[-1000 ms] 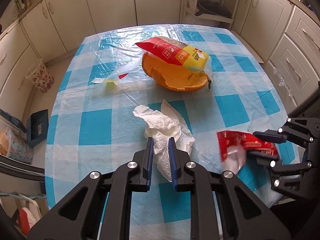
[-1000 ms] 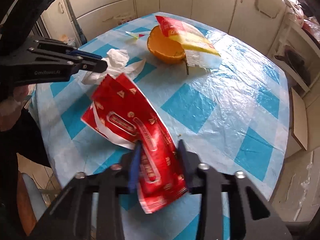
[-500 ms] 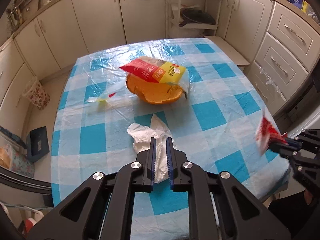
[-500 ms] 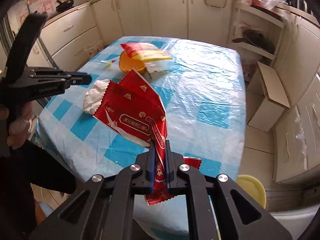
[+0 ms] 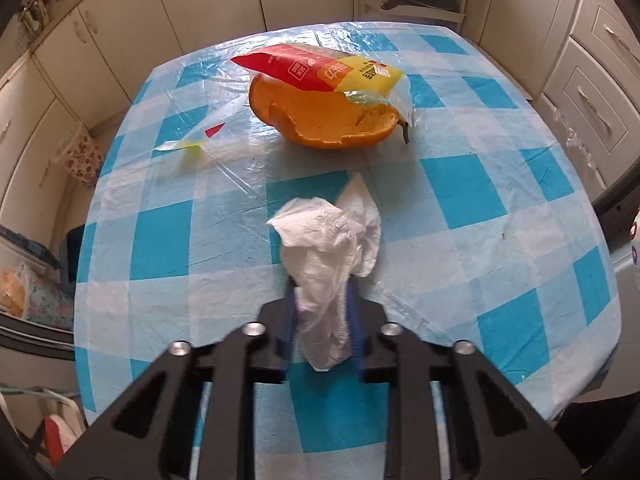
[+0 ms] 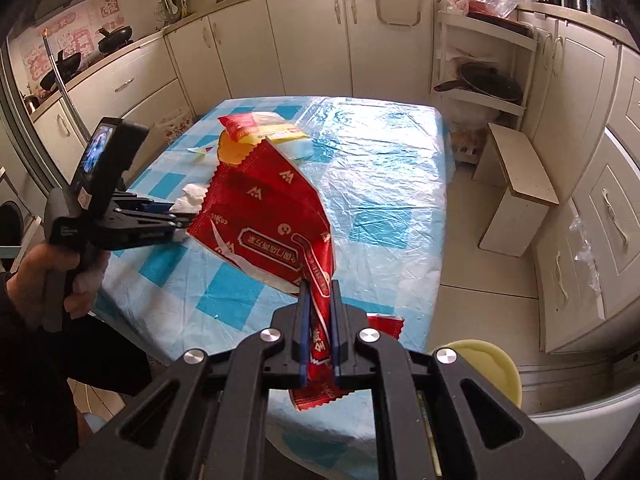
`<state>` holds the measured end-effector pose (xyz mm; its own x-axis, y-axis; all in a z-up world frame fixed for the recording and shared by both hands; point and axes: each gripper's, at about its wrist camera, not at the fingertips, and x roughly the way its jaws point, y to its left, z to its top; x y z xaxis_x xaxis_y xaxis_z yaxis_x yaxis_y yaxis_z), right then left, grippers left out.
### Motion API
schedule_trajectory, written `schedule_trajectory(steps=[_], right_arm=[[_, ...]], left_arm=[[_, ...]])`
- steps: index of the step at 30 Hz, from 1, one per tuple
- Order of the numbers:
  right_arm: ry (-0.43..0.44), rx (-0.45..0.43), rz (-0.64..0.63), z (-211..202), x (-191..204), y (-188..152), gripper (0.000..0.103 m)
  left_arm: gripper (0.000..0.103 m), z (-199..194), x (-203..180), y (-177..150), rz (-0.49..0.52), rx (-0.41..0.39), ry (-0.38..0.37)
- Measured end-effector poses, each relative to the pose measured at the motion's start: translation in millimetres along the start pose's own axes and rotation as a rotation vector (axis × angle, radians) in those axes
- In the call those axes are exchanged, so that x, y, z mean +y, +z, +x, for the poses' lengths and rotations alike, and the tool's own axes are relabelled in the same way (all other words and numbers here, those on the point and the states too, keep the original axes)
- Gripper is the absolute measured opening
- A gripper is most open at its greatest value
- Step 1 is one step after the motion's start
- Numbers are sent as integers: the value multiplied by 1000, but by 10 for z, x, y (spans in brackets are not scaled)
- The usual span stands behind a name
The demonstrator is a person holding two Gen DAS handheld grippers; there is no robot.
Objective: Collect trash
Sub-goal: 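Carry the wrapper and tissue to the yellow bucket and open both tools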
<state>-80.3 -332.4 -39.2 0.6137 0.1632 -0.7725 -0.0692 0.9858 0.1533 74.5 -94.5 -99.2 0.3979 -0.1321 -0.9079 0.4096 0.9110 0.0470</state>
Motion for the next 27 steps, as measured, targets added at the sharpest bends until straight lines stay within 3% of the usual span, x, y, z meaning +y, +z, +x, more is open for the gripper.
schedule_trajectory(steps=[3,7,11,15,20,27], right_arm=[[-43,20,47,-8,-202,-82,9],[-128,59,146,-26,-567,-223,9],[-247,117,253,-12,-986,-408,10],[-302,215,336,141,-1328,-651,11],[-310,331,380,363,-1525,-926,14],[-258,311,557,316,-1859,-1089,43]], left_arm=[[13,-90,-108,26,-2,-25,-67],[13,-407,-518,49,92,-121,-206],[13,-666,-987,73,178,-183,-300],[13,-744,-1460,85,247,-186,-371],[13,-734,-2117,-1,331,-147,-441],[13,-648,-2810,-156,401,-96,-474]])
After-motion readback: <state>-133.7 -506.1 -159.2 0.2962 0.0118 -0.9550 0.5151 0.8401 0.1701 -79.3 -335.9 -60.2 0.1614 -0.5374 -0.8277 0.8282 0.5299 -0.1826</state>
